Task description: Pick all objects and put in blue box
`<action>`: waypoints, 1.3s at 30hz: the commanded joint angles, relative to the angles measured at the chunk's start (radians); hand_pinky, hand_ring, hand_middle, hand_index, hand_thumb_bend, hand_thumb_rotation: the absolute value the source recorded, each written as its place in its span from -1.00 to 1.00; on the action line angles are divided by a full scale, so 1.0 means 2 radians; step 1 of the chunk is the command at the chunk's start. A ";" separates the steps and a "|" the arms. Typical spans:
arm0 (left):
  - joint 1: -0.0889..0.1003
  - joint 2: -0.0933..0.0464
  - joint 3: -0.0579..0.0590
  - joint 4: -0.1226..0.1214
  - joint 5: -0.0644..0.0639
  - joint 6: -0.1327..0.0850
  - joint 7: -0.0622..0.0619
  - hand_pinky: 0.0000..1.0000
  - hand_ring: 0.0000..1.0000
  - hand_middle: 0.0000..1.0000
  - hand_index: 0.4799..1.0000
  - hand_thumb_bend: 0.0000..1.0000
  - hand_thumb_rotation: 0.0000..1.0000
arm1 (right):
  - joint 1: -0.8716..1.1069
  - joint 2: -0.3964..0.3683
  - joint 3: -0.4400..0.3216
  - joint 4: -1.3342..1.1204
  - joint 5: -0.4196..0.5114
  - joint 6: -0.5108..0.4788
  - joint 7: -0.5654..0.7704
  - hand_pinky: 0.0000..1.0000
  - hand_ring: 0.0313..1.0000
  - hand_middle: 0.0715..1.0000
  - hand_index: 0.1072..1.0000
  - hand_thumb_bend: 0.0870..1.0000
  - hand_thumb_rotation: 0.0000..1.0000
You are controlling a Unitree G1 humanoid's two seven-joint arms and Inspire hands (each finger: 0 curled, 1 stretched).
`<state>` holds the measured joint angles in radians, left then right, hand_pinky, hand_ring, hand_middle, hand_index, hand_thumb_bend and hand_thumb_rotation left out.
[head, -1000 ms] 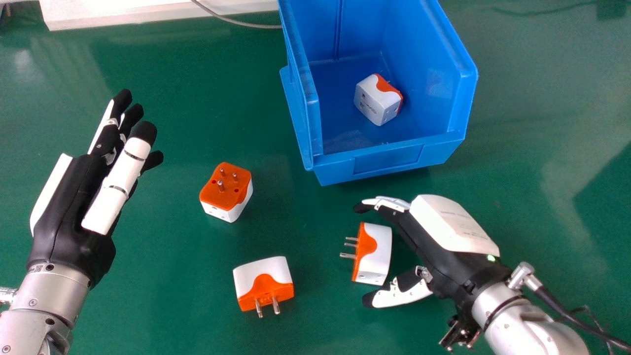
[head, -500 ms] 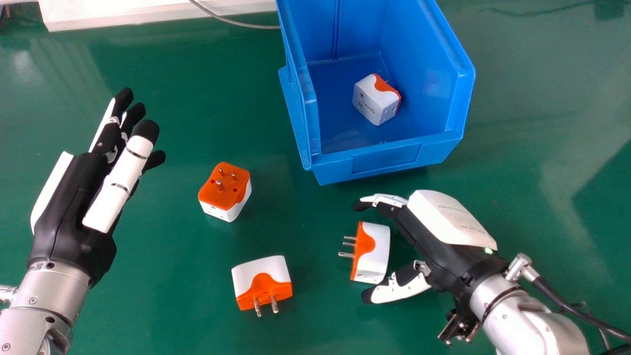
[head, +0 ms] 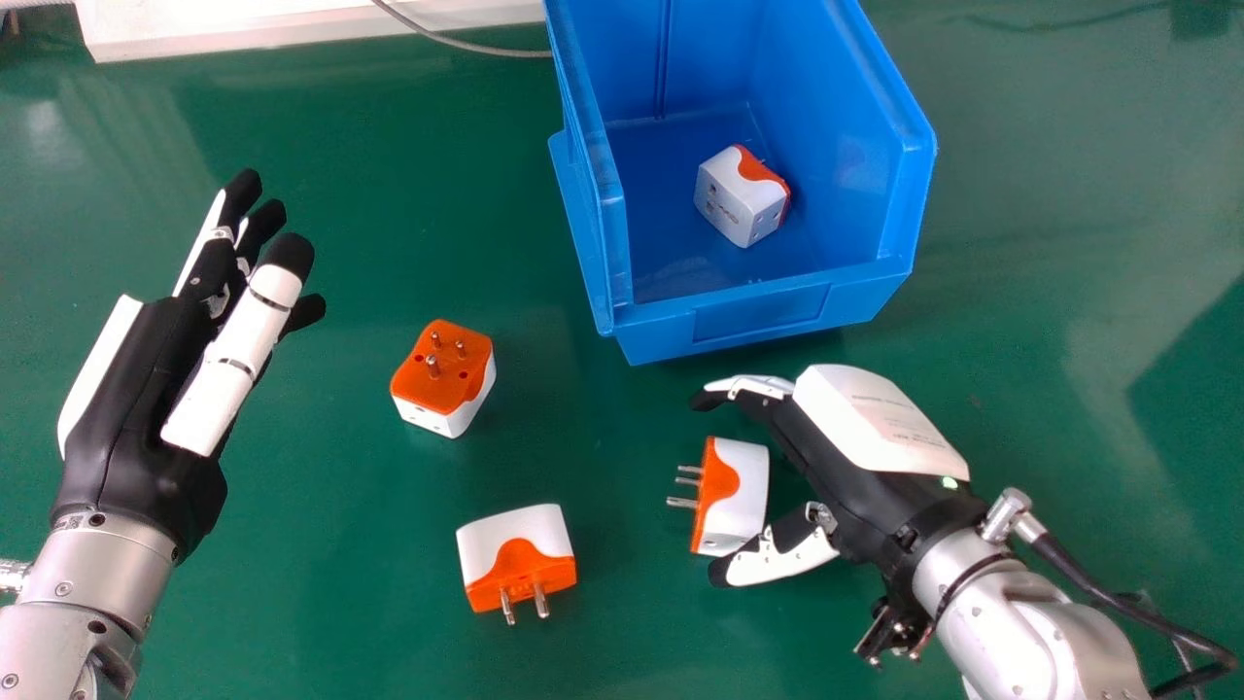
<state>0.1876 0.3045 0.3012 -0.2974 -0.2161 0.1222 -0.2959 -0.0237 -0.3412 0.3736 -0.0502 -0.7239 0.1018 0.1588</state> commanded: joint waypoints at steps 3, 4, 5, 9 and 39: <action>-0.004 0.007 0.005 -0.015 -0.003 -0.002 0.002 0.77 0.91 0.98 0.99 -0.01 0.52 | -0.002 0.002 0.008 -0.006 -0.003 0.006 0.007 0.39 0.66 0.69 0.53 -0.06 -0.95; -0.004 0.007 0.005 -0.016 -0.003 -0.002 0.002 0.77 0.91 0.98 0.99 -0.01 0.52 | -0.004 0.003 0.010 -0.004 -0.005 0.006 0.006 0.39 0.66 0.69 0.53 -0.06 -0.95; -0.005 0.007 0.005 -0.016 -0.003 -0.002 0.002 0.77 0.91 0.98 0.99 -0.01 0.52 | -0.006 0.003 0.012 -0.001 -0.007 0.006 0.006 0.39 0.66 0.69 0.53 -0.06 -0.95; -0.005 0.006 0.004 -0.018 -0.003 0.000 0.002 0.77 0.91 0.99 0.99 -0.02 0.52 | -0.009 0.005 0.017 0.005 -0.012 0.009 0.005 0.38 0.66 0.69 0.52 -0.05 -0.93; -0.020 0.008 0.001 -0.028 0.000 0.027 0.011 0.77 0.92 0.99 0.99 -0.05 0.52 | -0.004 0.008 0.049 -0.006 -0.031 0.029 0.035 0.36 0.65 0.68 0.54 -0.07 -0.96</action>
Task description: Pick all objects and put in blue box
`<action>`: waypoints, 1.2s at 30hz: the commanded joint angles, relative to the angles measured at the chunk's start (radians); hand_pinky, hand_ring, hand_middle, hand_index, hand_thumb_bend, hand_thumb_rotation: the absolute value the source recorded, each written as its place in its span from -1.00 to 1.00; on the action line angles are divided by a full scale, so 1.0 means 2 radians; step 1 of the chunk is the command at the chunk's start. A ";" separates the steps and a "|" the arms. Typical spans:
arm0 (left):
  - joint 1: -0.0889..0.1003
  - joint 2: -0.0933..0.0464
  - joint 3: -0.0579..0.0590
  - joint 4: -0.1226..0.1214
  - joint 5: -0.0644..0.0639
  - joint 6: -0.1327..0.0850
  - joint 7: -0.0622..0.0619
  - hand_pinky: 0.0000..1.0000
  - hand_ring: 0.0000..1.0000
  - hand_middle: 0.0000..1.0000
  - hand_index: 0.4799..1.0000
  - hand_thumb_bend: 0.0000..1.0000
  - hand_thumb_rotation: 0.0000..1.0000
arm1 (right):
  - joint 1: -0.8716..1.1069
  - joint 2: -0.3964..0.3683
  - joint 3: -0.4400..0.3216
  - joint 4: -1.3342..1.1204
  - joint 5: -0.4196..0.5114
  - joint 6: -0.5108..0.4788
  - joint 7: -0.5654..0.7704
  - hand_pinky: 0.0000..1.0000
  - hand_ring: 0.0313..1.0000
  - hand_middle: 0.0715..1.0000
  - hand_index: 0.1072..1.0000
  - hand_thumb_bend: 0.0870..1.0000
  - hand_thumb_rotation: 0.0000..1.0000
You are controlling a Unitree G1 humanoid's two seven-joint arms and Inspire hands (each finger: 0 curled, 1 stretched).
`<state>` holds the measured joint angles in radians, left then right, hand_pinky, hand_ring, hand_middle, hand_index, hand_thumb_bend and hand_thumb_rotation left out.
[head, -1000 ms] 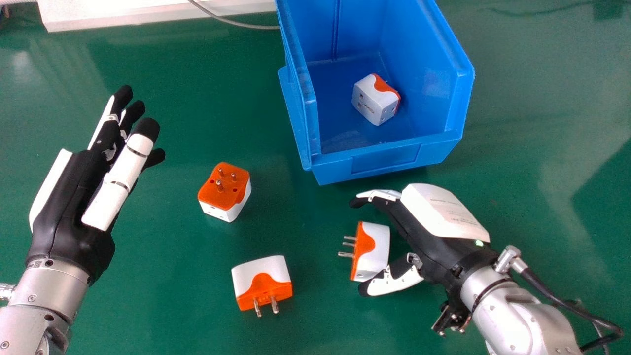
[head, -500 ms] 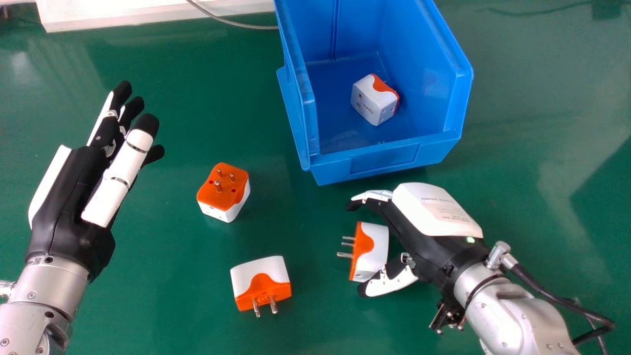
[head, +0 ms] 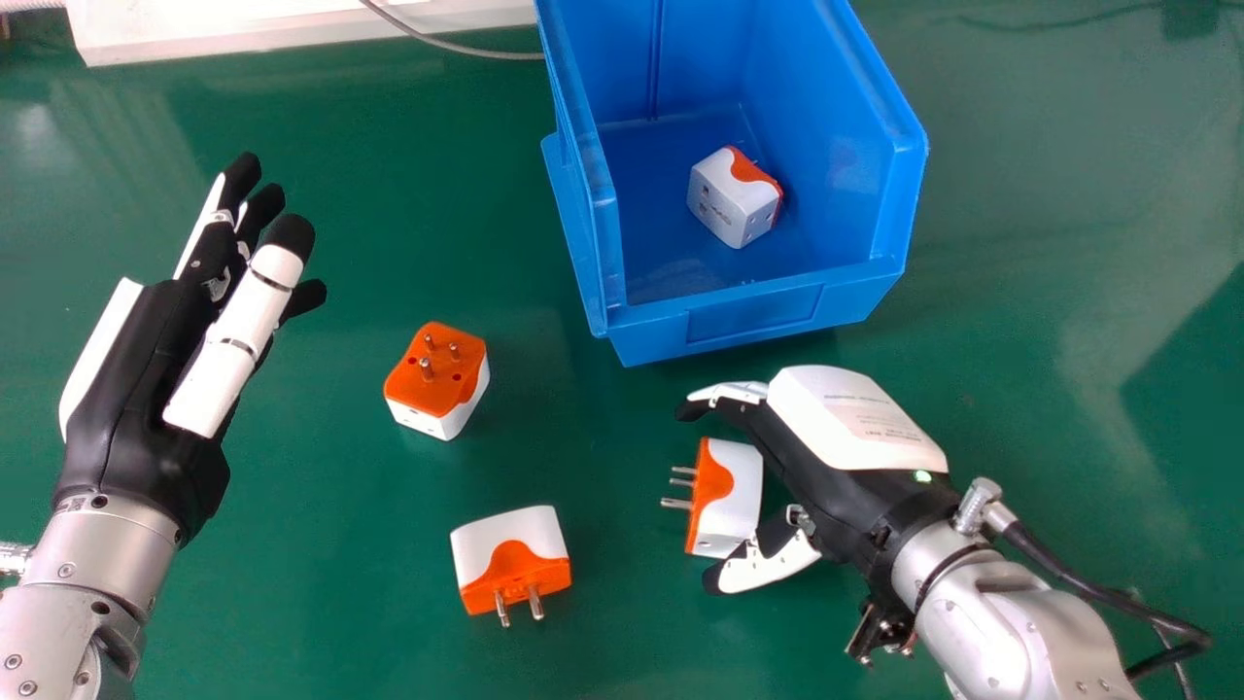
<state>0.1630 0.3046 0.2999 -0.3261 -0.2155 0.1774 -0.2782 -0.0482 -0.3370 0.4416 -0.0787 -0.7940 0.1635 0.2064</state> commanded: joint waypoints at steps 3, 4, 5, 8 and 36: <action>-0.008 0.007 0.002 -0.015 0.000 0.002 0.003 0.77 0.92 0.99 0.99 -0.05 0.52 | 0.011 0.008 0.018 0.006 0.004 0.001 0.010 0.35 0.64 0.68 0.54 -0.08 -0.96; -0.008 0.007 0.002 -0.017 0.001 0.004 0.004 0.77 0.92 0.99 0.99 -0.05 0.52 | 0.012 0.009 0.018 0.005 0.004 0.002 0.011 0.35 0.64 0.68 0.54 -0.08 -0.97; -0.008 0.007 0.002 -0.018 0.001 0.005 0.005 0.77 0.92 0.99 0.99 -0.05 0.52 | 0.012 0.009 0.019 0.005 0.003 0.003 0.011 0.35 0.64 0.68 0.54 -0.08 -0.97; -0.008 0.007 0.001 -0.021 0.002 0.008 0.006 0.77 0.92 0.99 0.99 -0.05 0.52 | 0.011 0.012 0.021 0.008 0.003 0.005 0.010 0.33 0.63 0.68 0.54 -0.08 -0.98; -0.007 0.008 0.000 -0.042 0.003 0.025 0.011 0.78 0.93 1.00 1.00 -0.04 0.53 | -0.045 -0.013 0.078 0.104 -0.101 -0.032 -0.089 -0.13 0.01 0.07 -0.05 -0.08 -0.95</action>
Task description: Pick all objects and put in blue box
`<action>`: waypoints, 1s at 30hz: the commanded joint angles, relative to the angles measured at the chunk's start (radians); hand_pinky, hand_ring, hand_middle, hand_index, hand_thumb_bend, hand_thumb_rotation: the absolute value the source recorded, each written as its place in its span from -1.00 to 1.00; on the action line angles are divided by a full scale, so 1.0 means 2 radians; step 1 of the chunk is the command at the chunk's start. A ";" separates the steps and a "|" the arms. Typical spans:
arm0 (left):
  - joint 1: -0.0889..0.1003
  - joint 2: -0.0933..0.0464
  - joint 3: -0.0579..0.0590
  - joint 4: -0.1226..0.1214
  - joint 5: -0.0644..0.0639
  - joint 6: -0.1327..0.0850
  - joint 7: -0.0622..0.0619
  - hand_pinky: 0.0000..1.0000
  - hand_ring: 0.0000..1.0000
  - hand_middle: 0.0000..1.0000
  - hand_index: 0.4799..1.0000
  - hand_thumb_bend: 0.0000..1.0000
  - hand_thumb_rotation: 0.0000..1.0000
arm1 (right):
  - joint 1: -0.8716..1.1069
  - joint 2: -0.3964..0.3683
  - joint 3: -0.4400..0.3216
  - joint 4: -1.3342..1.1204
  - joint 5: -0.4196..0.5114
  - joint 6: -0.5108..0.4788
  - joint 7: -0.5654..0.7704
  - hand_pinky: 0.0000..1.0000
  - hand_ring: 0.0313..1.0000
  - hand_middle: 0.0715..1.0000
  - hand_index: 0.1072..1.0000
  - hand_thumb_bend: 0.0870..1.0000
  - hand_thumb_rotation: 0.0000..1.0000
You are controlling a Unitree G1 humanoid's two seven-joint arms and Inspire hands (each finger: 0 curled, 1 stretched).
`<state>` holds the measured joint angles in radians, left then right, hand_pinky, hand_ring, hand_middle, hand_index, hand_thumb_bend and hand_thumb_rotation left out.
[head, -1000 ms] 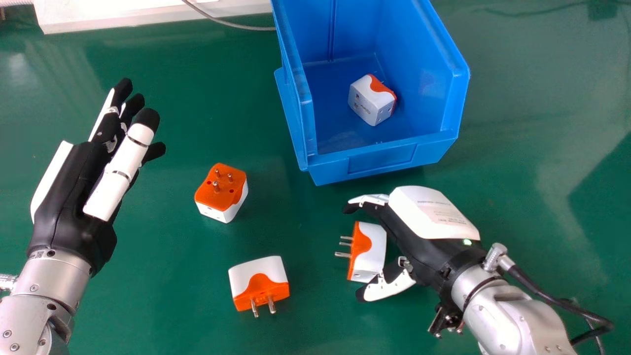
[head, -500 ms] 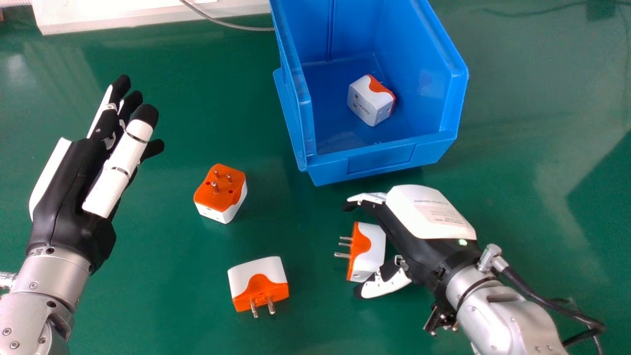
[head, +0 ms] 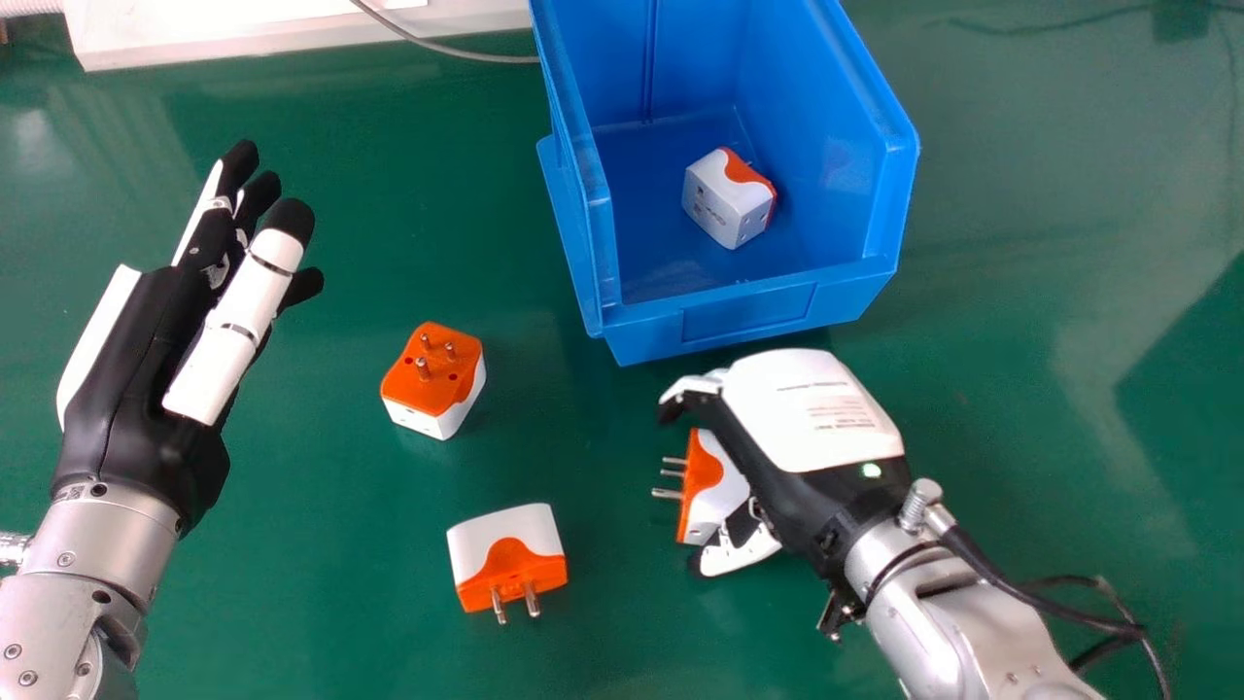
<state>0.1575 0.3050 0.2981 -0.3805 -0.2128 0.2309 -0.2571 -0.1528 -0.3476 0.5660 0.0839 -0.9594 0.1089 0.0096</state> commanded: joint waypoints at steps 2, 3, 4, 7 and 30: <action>-0.005 0.008 0.001 -0.014 0.001 -0.002 0.000 0.78 0.93 1.00 1.00 -0.04 0.53 | 0.001 -0.013 0.021 0.025 -0.022 -0.009 0.014 -0.25 -0.06 0.01 -0.06 -0.08 -0.96; -0.005 0.007 0.001 -0.014 0.001 -0.002 0.000 0.78 0.93 1.00 1.00 -0.04 0.53 | -0.001 -0.015 0.023 0.027 -0.023 -0.012 0.016 -0.33 -0.12 -0.03 -0.07 -0.08 -0.97; -0.005 0.008 0.001 -0.015 0.001 -0.001 0.000 0.78 0.93 1.00 1.00 -0.04 0.53 | -0.003 -0.017 0.025 0.028 -0.025 -0.015 0.018 -0.42 -0.25 -0.05 -0.09 -0.07 -0.98; -0.005 0.008 0.001 -0.016 0.000 0.000 0.000 0.78 0.93 1.00 1.00 -0.04 0.54 | -0.007 -0.021 0.028 0.035 -0.029 -0.025 0.006 -0.56 -0.44 -0.09 -0.11 -0.06 -0.99; -0.011 0.010 0.003 -0.005 0.001 -0.005 -0.003 0.78 0.92 1.00 1.00 -0.04 0.54 | 0.014 -0.010 0.011 -0.002 -0.021 0.011 0.006 -0.44 -0.39 -0.11 -0.13 -0.06 -1.00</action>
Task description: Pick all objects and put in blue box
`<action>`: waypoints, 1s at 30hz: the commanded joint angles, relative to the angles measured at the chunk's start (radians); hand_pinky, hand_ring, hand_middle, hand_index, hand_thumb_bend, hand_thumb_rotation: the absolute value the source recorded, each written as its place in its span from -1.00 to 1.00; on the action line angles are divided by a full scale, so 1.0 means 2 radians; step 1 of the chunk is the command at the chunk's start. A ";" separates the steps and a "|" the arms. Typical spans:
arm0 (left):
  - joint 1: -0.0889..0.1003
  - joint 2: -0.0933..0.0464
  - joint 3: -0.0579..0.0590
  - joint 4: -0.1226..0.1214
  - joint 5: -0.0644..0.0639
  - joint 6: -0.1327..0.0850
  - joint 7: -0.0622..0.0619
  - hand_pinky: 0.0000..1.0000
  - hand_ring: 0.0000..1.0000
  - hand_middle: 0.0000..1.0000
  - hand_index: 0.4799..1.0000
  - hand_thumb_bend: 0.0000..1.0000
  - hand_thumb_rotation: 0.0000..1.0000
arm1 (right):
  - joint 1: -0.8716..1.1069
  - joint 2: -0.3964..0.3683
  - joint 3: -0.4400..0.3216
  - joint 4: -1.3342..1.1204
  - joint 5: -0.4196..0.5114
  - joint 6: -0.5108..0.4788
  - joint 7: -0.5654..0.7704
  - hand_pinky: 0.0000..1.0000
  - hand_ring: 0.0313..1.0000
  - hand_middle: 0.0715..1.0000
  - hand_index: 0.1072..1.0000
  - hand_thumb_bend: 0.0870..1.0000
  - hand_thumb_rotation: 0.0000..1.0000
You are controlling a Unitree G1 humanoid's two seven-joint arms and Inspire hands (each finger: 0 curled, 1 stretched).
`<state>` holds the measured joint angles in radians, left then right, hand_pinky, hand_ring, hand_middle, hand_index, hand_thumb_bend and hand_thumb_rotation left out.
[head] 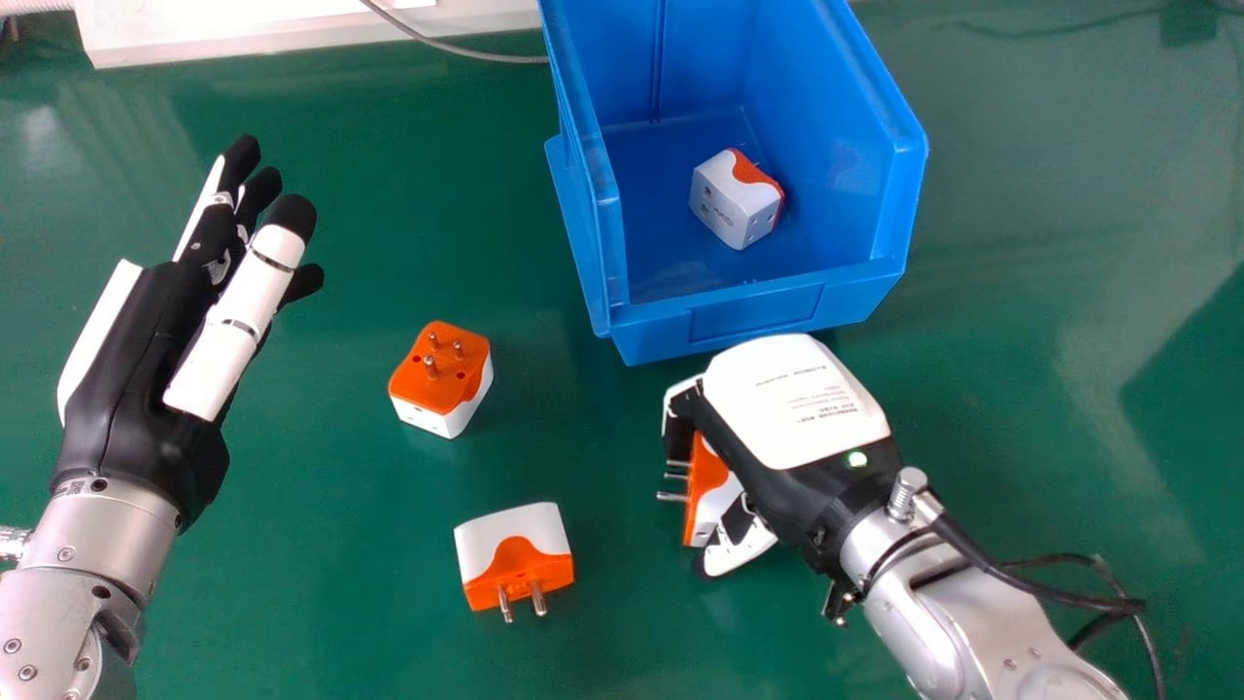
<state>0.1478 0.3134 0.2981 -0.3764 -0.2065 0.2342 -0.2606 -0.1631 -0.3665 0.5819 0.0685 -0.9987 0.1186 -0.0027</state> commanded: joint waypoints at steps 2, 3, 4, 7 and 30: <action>-0.006 0.006 0.003 -0.007 -0.002 -0.006 -0.001 0.78 0.92 0.99 1.00 -0.04 0.54 | 0.026 0.004 -0.003 -0.004 0.002 0.011 0.006 -0.40 -0.35 -0.10 -0.14 -0.06 -1.00; -0.006 0.006 0.003 -0.008 -0.002 -0.006 -0.001 0.78 0.92 0.99 1.00 -0.04 0.54 | 0.034 0.008 -0.010 -0.016 0.007 0.015 0.003 -0.40 -0.35 -0.10 -0.14 -0.06 -1.00; -0.006 0.006 0.003 -0.008 -0.002 -0.006 -0.001 0.78 0.92 0.99 1.00 -0.04 0.54 | 0.040 0.011 -0.015 -0.024 0.010 0.018 0.002 -0.40 -0.35 -0.10 -0.14 -0.06 -1.00; -0.009 0.007 0.003 -0.004 -0.002 -0.007 -0.002 0.78 0.92 0.99 1.00 -0.04 0.54 | 0.058 0.021 -0.025 -0.053 0.013 0.031 0.002 -0.37 -0.31 -0.08 -0.16 -0.06 -1.00; -0.019 0.014 0.006 0.016 0.000 -0.015 -0.005 0.78 0.92 0.99 1.00 -0.03 0.54 | 0.188 0.114 -0.061 -0.336 -0.062 0.157 0.066 -0.34 -0.17 -0.01 -0.10 -0.11 -1.00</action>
<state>0.1176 0.3278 0.3002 -0.3378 -0.2059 0.2295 -0.2683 0.2135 -0.1583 0.4644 -0.5527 -1.0986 0.4301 0.1283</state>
